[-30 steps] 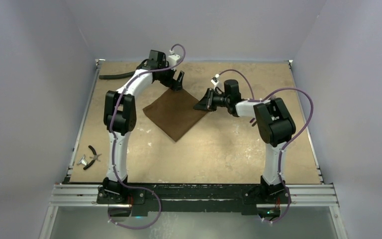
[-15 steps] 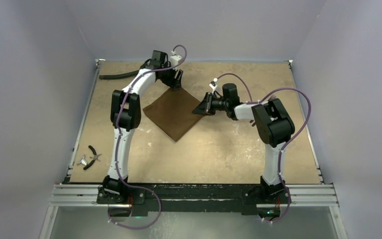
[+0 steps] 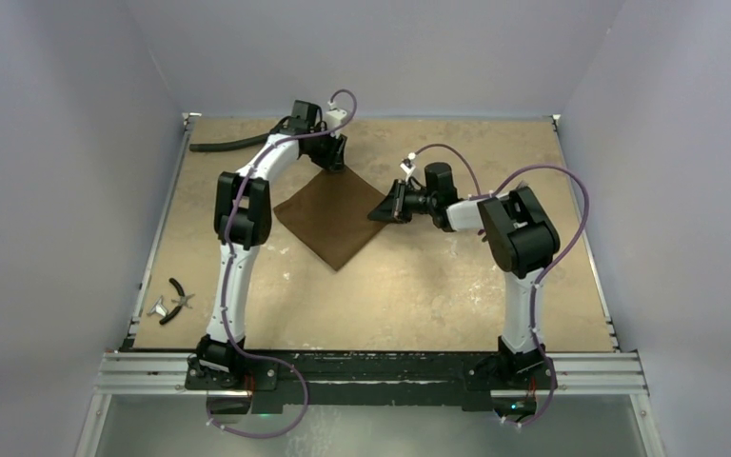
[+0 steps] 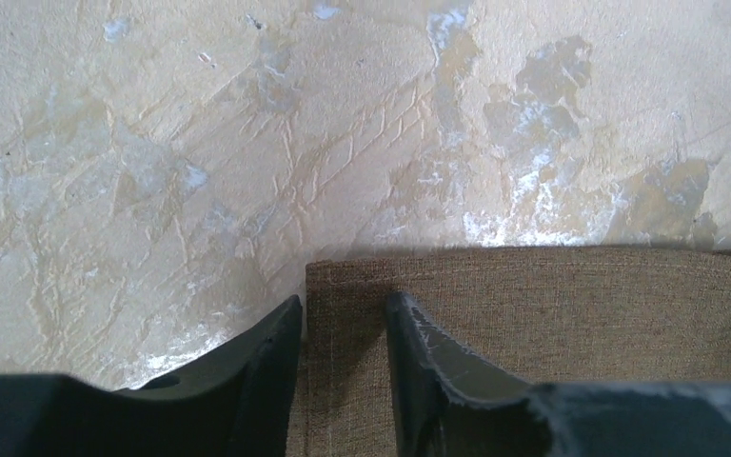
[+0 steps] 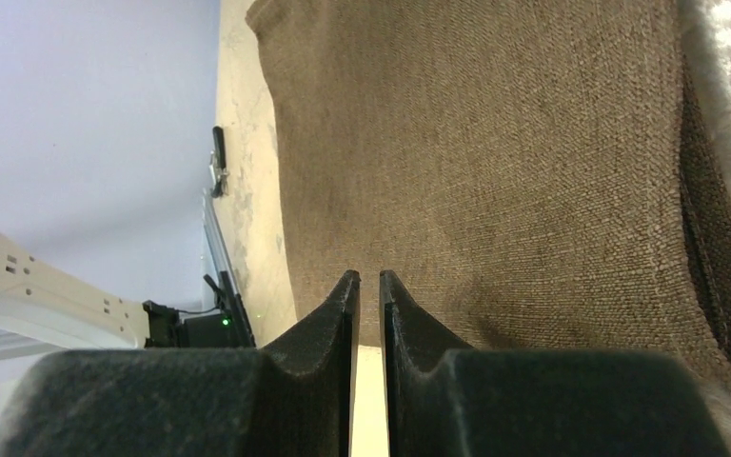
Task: Fold the napkin into a case and place the utensils inside
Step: Fold the top corner of the square-folded napkin at the center of the board, then smooth out the upper triangle-folded napkin at the center of the board.
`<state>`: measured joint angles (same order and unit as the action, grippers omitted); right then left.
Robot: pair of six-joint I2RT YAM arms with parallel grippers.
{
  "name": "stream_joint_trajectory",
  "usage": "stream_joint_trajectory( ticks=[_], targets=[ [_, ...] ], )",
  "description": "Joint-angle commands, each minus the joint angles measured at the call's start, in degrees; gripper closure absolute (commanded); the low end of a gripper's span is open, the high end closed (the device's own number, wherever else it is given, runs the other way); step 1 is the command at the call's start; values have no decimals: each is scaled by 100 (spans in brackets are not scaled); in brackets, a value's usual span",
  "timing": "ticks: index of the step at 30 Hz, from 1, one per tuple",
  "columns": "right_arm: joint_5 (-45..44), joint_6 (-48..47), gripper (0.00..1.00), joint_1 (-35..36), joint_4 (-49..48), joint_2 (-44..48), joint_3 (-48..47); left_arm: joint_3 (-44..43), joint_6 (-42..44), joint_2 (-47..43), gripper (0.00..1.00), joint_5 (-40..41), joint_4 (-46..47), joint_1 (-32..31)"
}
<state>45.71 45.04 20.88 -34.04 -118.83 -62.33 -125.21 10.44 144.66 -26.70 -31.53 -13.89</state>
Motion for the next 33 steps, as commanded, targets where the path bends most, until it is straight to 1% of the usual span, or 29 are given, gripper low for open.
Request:
stream_joint_trajectory(
  ticks=[1,4,6,7,10,14,21,26,33],
  targets=[
    [69,18,85,30,-171,-49,11,68,-52,-139,66,-108,277,29],
    [78,63,85,39,-220,-108,-7,232,-50,-271,70,-58,373,31],
    [78,66,85,39,-219,-131,-16,291,-29,-336,75,-11,407,35],
    [70,67,85,43,-216,-139,-17,320,-21,-376,80,17,432,32],
    [62,66,85,39,-202,-191,-32,498,-44,-567,100,128,603,24],
    [44,84,85,39,-191,-287,-53,777,-52,-899,100,152,818,18],
    [-18,110,85,46,-156,-466,-142,1005,-37,-1302,100,-24,784,-17],
    [-90,137,85,49,-96,-419,-196,1473,-77,-1716,100,-218,790,-54],
    [-151,216,85,99,-30,-335,-371,2067,-95,-2113,99,-248,862,-113]
  ],
)
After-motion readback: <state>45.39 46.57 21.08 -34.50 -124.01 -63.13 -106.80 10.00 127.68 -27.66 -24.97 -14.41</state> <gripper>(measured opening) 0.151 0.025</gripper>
